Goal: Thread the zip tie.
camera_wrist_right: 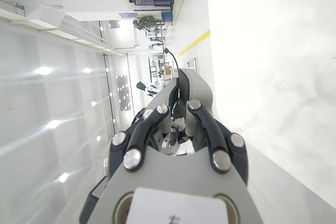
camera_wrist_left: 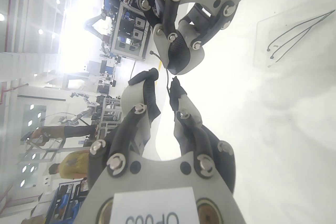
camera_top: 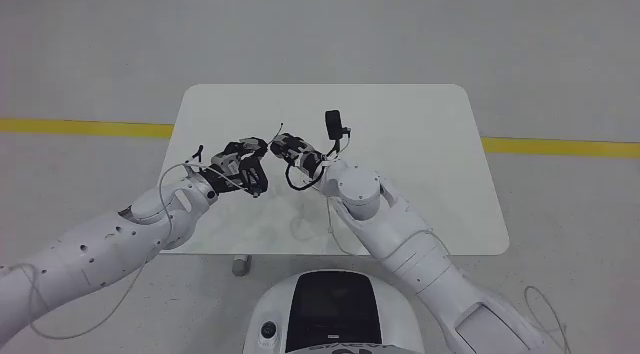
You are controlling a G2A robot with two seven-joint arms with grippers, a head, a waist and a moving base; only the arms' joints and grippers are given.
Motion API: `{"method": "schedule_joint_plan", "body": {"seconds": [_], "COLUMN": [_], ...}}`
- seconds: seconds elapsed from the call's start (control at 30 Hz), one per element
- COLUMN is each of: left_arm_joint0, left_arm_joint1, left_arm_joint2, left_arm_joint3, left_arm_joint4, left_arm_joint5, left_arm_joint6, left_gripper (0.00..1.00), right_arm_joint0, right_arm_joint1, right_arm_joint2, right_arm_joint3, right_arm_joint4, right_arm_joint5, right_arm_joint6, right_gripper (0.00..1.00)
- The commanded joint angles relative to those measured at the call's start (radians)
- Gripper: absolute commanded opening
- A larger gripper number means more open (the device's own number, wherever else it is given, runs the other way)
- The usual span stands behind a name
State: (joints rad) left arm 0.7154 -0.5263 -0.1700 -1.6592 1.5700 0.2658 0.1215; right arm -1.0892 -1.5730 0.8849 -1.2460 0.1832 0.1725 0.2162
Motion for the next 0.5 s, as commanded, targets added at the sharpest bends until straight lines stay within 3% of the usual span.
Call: {"method": "schedule_joint_plan", "body": {"seconds": [0.0, 0.47], "left_arm_joint0": [0.0, -0.002], "left_arm_joint1": [0.0, -0.002], "left_arm_joint2": [0.0, 0.0], "left_arm_joint3": [0.0, 0.001], "left_arm_joint4": [0.0, 0.0], "left_arm_joint5": [-0.001, -0.013], "left_arm_joint6": [0.001, 0.018], "left_gripper": [0.13, 0.0], "right_arm_joint0": [-0.002, -0.007], "right_arm_joint1": [0.0, -0.003], "right_arm_joint2": [0.002, 0.014], "right_arm_joint3": [-0.002, -0.003], "right_arm_joint4": [-0.002, -0.001], "right_arm_joint5": [0.0, -0.001], "right_arm_joint6": [0.003, 0.021], "right_gripper": [0.0, 0.0]}}
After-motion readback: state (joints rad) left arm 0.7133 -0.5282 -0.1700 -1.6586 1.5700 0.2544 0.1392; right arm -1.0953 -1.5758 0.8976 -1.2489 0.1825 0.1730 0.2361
